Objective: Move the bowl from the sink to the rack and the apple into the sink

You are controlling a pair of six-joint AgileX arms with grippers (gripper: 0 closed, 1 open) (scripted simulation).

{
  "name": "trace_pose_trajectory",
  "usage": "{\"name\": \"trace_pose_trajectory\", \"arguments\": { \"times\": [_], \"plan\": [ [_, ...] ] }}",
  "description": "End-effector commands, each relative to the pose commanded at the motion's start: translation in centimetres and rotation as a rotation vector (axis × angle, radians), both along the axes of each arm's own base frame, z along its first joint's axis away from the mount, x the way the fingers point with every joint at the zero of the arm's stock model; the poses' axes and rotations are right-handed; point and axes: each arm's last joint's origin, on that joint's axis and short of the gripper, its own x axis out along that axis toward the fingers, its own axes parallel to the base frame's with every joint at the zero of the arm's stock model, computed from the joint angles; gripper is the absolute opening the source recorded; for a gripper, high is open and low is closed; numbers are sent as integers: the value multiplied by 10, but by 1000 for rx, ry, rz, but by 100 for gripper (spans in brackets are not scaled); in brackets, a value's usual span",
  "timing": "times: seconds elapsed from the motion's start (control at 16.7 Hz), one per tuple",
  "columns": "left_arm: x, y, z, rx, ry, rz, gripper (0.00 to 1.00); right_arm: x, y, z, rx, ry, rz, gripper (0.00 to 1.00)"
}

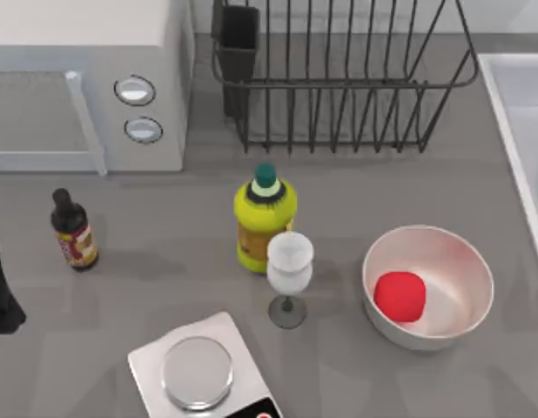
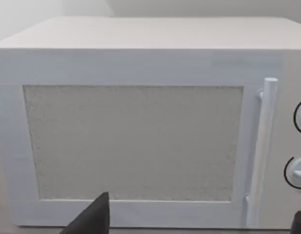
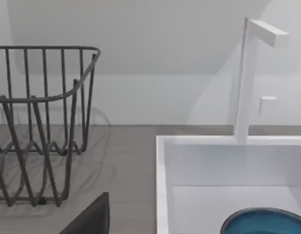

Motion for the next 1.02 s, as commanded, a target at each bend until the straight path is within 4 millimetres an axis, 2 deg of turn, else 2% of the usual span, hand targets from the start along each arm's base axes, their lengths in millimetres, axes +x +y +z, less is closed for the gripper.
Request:
{"name": "trace_pose_trajectory", "arguments": {
  "times": [0.18,0.3,0.42,0.6,0.78,0.9,1.02],
  "plan": [
    [0,0,0,0,0,0,100,0,0,2,-2,4,-3,100],
    [0,0,0,0,0,0,100,0,-1,12,-13,26,-14,100],
    [0,0,0,0,0,0,100,3,-3,32,-33,67,-32,100],
    [0,0,0,0,0,0,100,17,-7,74,-73,167,-61,100],
    [0,0,0,0,0,0,100,54,-14,118,-115,329,-85,100],
    [0,0,0,0,0,0,100,95,-23,139,-137,467,-95,100],
    [0,0,0,0,0,0,100,143,-35,147,-151,617,-98,100]
  ]
}}
